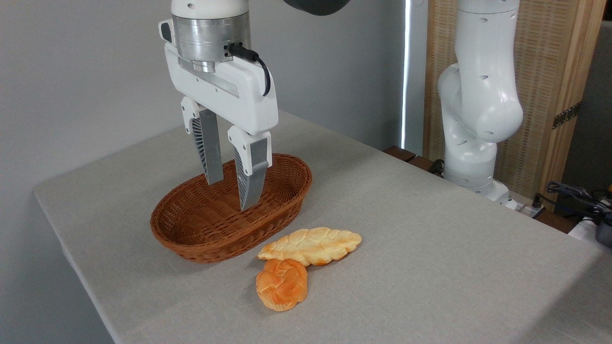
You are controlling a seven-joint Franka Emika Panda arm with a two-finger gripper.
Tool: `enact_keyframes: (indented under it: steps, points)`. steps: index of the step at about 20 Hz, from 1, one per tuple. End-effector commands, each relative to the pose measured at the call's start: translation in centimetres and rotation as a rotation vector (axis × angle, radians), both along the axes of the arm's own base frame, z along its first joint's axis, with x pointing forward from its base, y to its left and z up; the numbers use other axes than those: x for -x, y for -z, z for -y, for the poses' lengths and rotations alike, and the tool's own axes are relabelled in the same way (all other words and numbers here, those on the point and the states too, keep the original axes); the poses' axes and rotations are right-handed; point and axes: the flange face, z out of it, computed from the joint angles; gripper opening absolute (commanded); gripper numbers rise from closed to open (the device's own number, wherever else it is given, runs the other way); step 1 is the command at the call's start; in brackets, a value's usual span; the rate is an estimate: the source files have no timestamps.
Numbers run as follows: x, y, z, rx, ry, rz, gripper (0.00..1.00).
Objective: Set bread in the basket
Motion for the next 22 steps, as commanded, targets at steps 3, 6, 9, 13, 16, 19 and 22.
enact_keyframes:
  steps: [3,6,9,13,16,19,22]
  points:
    - [0.69,0.06,-1.11,-0.008,0.0,-0.047,1.0]
    - [0.7,0.07,-1.19,-0.008,-0.001,-0.049,1.0]
    - [0.7,0.07,-1.19,-0.008,-0.001,-0.049,1.0]
    - [0.67,0.14,-1.17,-0.009,-0.001,-0.05,1.0]
    - [0.6,0.29,-1.04,-0.01,-0.001,-0.052,1.0]
    - [0.62,0.31,-1.04,-0.01,0.0,-0.054,1.0]
    - [0.63,0.42,-1.01,-0.011,0.001,-0.06,1.0]
